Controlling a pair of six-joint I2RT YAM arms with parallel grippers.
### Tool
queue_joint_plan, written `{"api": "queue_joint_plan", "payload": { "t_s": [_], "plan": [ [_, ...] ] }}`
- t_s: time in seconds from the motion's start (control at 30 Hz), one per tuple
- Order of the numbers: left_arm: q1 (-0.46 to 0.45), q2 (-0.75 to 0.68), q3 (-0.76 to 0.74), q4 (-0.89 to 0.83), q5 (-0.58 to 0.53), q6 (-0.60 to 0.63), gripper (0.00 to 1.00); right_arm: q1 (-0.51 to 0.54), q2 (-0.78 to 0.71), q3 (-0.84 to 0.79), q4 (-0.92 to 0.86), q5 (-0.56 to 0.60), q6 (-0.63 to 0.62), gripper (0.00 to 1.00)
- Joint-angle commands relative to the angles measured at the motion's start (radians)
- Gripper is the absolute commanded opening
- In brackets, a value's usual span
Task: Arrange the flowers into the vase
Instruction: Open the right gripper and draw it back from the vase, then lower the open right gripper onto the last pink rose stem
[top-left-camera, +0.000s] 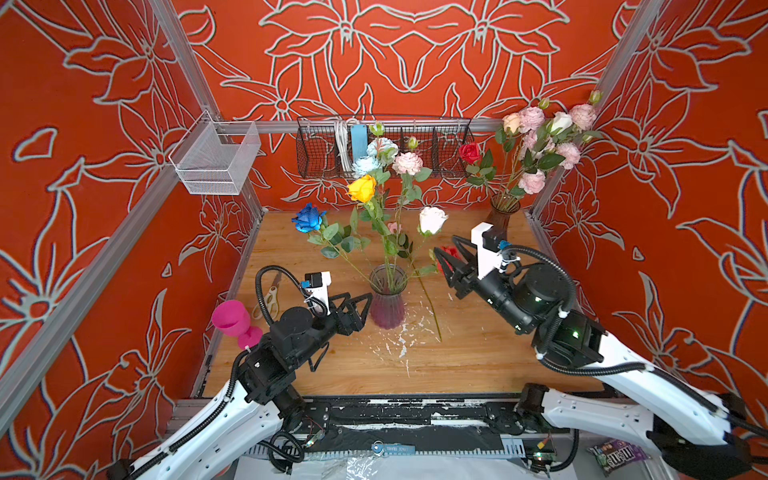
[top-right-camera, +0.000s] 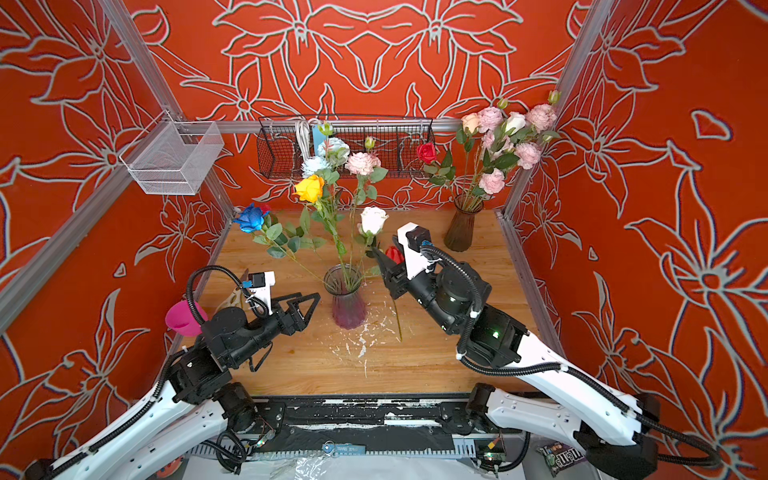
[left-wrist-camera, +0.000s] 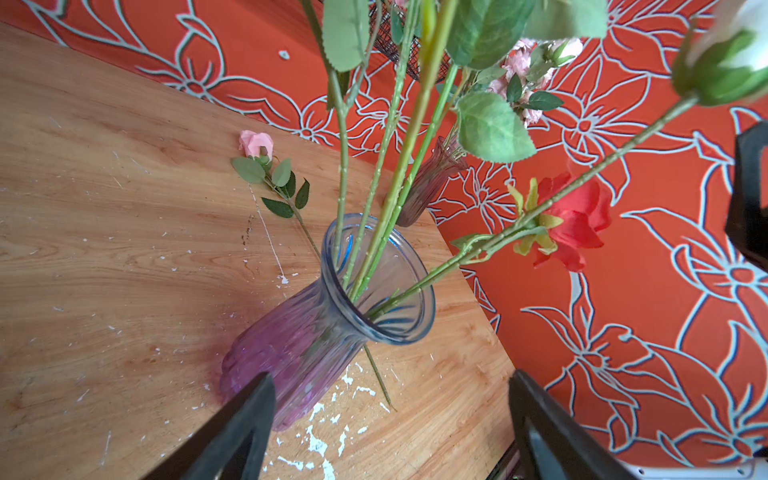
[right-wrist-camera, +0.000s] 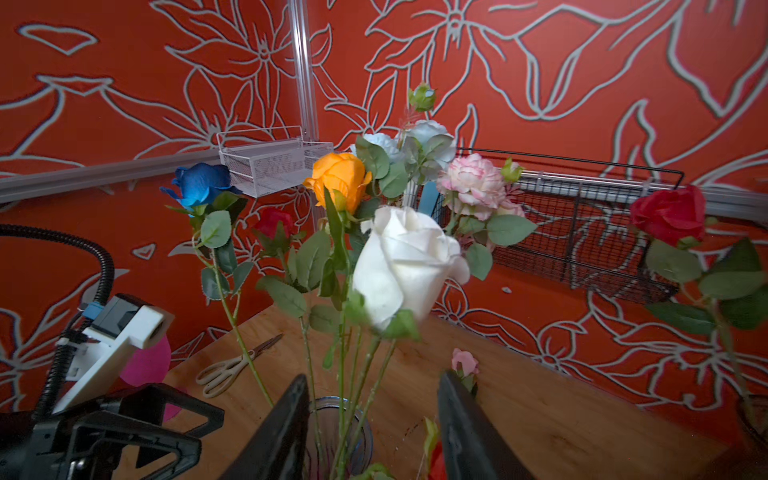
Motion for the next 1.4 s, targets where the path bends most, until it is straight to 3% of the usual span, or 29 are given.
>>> {"api": "queue_joint_plan", "payload": {
  "t_s": [0.0, 0.37, 0.5, 0.6, 0.73, 0.93, 1.13, 1.37],
  "plan": [
    [-0.005, 0.017, 0.017, 0.024, -0.034, -0.022, 0.88, 0.007, -0.061, -0.023, -0.052, 0.131, -0.038, 0.52],
    [-0.005, 0.007, 0.020, -0.003, -0.077, -0.021, 0.88, -0.036, -0.251, -0.158, -0.107, 0.322, 0.023, 0.49],
    [-0.005, -0.008, 0.015, -0.024, -0.095, -0.022, 0.89, -0.108, -0.274, -0.192, -0.167, 0.290, 0.090, 0.48],
    [-0.005, -0.022, 0.009, -0.043, -0.108, -0.025, 0.89, -0.217, -0.261, -0.219, -0.218, 0.202, 0.163, 0.48],
    [-0.005, -0.039, 0.008, -0.077, -0.126, -0.034, 0.89, -0.424, -0.194, -0.266, -0.232, -0.030, 0.297, 0.47],
    [-0.005, -0.074, -0.013, -0.130, -0.165, -0.071, 0.90, -0.603, -0.075, -0.382, -0.103, -0.266, 0.433, 0.46],
    [-0.005, -0.107, -0.038, -0.208, -0.217, -0.126, 0.90, -0.633, 0.218, -0.374, -0.030, -0.462, 0.429, 0.43],
    [-0.004, -0.108, -0.079, -0.173, -0.200, -0.146, 0.91, -0.632, 0.650, -0.137, -0.093, -0.618, 0.319, 0.44]
  ]
}}
